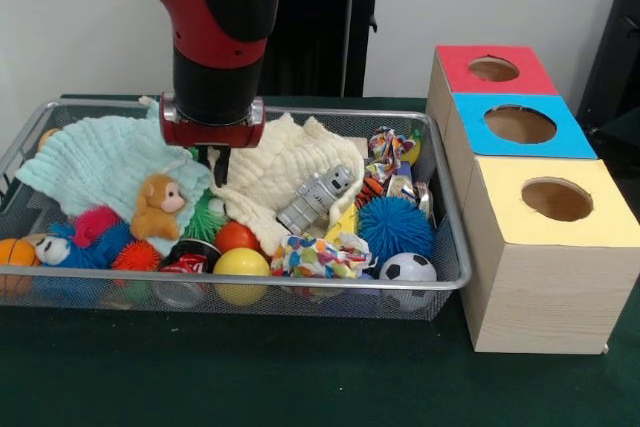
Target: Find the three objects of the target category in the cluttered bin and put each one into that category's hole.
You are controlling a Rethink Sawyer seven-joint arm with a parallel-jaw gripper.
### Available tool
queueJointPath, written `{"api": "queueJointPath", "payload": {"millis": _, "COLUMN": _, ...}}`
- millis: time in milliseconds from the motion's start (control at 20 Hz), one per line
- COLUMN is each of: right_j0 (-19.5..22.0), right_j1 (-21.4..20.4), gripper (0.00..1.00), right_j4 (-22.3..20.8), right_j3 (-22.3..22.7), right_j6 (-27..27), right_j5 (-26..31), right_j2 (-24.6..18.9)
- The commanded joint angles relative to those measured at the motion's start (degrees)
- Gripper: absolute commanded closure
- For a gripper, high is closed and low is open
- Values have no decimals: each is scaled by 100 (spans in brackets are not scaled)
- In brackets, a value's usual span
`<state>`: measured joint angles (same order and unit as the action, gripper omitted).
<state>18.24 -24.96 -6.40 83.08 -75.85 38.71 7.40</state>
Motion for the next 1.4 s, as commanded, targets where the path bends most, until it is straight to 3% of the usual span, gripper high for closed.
{"api": "queueJointPath", "payload": {"millis": 50, "right_j0": 346, "right_j1": -258, "gripper": 100, "right_j4": -365, "right_j3": -580, "right_j6": 778, "right_j5": 472, "right_j2": -770}}
{"api": "queueJointPath", "payload": {"millis": 350, "right_j0": 437, "right_j1": -236, "gripper": 100, "right_j4": -365, "right_j3": -945, "right_j6": 759, "right_j5": 734, "right_j2": -1000}}
{"api": "queueJointPath", "payload": {"millis": 700, "right_j0": 359, "right_j1": -50, "gripper": 100, "right_j4": -403, "right_j3": -1566, "right_j6": 661, "right_j5": 1308, "right_j2": -958}}
{"api": "queueJointPath", "payload": {"millis": 900, "right_j0": 347, "right_j1": -49, "gripper": 100, "right_j4": -429, "right_j3": -1652, "right_j6": 667, "right_j5": 1459, "right_j2": -968}}
{"api": "queueJointPath", "payload": {"millis": 1150, "right_j0": 514, "right_j1": -120, "gripper": 100, "right_j4": -374, "right_j3": -1349, "right_j6": 870, "right_j5": 1182, "right_j2": -1215}}
{"api": "queueJointPath", "payload": {"millis": 1400, "right_j0": 517, "right_j1": -148, "gripper": 100, "right_j4": -693, "right_j3": -1406, "right_j6": 1035, "right_j5": 1623, "right_j2": -963}}
